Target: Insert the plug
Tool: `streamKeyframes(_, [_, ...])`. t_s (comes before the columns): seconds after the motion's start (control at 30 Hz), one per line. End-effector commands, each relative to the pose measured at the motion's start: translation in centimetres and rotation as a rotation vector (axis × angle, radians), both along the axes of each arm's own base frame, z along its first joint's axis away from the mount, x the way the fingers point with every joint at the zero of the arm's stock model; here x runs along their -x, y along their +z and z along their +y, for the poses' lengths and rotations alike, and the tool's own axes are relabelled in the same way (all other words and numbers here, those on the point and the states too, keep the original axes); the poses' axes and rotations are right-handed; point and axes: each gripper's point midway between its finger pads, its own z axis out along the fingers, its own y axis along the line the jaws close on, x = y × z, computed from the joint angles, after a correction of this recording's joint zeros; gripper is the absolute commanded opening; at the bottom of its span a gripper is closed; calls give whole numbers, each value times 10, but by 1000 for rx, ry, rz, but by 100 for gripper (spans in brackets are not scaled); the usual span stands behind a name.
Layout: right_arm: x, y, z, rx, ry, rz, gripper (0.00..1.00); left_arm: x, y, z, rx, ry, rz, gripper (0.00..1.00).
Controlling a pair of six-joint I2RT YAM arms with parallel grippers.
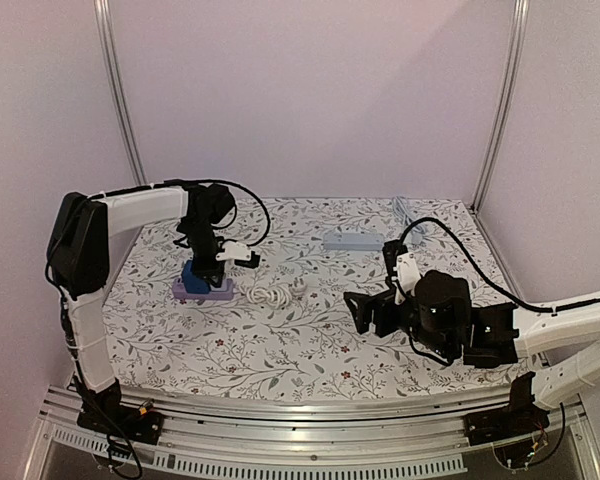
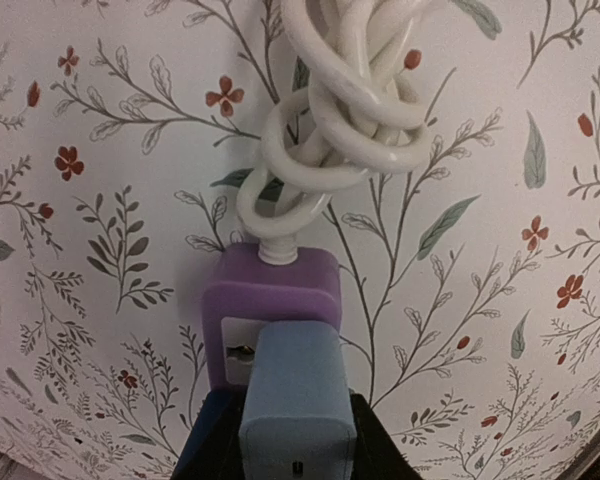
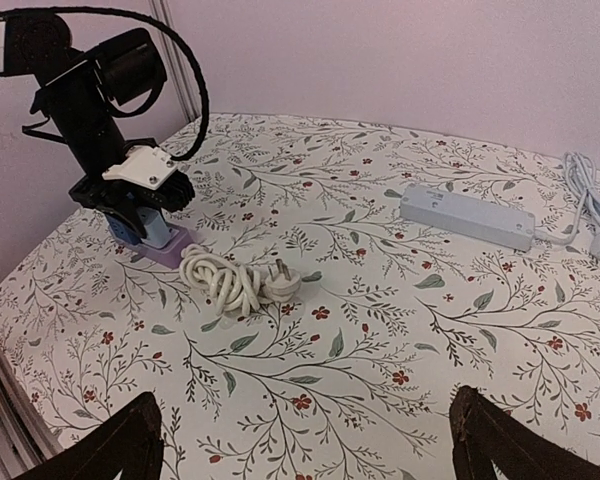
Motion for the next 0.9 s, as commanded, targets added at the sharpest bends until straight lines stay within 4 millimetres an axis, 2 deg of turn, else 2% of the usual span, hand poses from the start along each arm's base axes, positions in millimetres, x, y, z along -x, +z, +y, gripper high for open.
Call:
streamKeyframes(0.0, [-2,5,5,-7,11,-8,99,5,-18,11,-21,13,45,0])
streamKeyframes(0.4, [-2,4,6,-6,15,-4,99,10,-27,14,-28,18,61,0])
streamKeyframes(0.87, [0,3,7,-6,21,4,99,16,-51,35,-37,67,124,0])
